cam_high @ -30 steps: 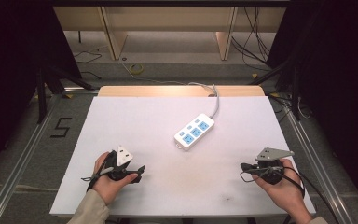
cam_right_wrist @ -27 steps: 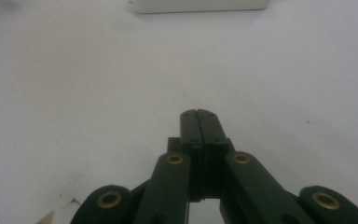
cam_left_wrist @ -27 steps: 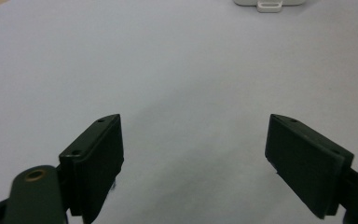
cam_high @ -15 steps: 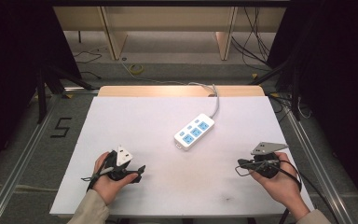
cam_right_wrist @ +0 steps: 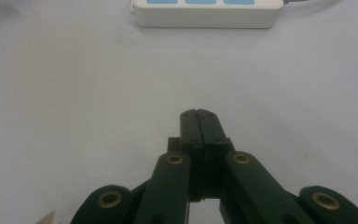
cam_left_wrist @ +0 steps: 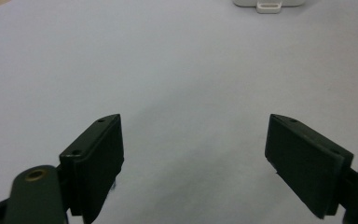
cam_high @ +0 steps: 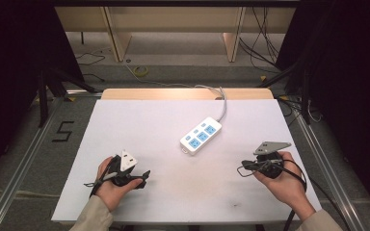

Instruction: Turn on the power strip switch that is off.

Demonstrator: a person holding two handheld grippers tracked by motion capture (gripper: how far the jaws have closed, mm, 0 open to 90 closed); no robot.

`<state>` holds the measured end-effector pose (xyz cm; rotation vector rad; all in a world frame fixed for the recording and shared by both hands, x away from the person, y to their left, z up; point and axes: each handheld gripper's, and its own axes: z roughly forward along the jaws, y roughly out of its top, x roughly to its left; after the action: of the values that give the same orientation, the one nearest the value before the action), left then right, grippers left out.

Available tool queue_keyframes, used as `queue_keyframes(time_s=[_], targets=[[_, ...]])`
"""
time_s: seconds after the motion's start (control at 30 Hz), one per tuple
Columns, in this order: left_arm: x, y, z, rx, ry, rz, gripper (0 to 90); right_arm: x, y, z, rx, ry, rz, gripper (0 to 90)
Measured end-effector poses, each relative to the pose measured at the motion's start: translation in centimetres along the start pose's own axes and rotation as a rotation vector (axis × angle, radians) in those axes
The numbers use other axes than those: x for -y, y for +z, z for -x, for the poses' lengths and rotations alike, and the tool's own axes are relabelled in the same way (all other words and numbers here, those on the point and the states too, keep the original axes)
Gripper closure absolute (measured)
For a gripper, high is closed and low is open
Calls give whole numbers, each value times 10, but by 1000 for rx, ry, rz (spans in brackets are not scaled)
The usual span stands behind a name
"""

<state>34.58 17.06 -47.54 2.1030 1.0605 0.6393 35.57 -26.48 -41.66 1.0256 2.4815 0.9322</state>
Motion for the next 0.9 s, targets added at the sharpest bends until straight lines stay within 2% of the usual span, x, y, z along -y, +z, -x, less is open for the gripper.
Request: queue_keyframes(time_s=[0.9], targets=[[0,0,1,1,1,3,194,-28,12,0,-13,-22,-34,900]])
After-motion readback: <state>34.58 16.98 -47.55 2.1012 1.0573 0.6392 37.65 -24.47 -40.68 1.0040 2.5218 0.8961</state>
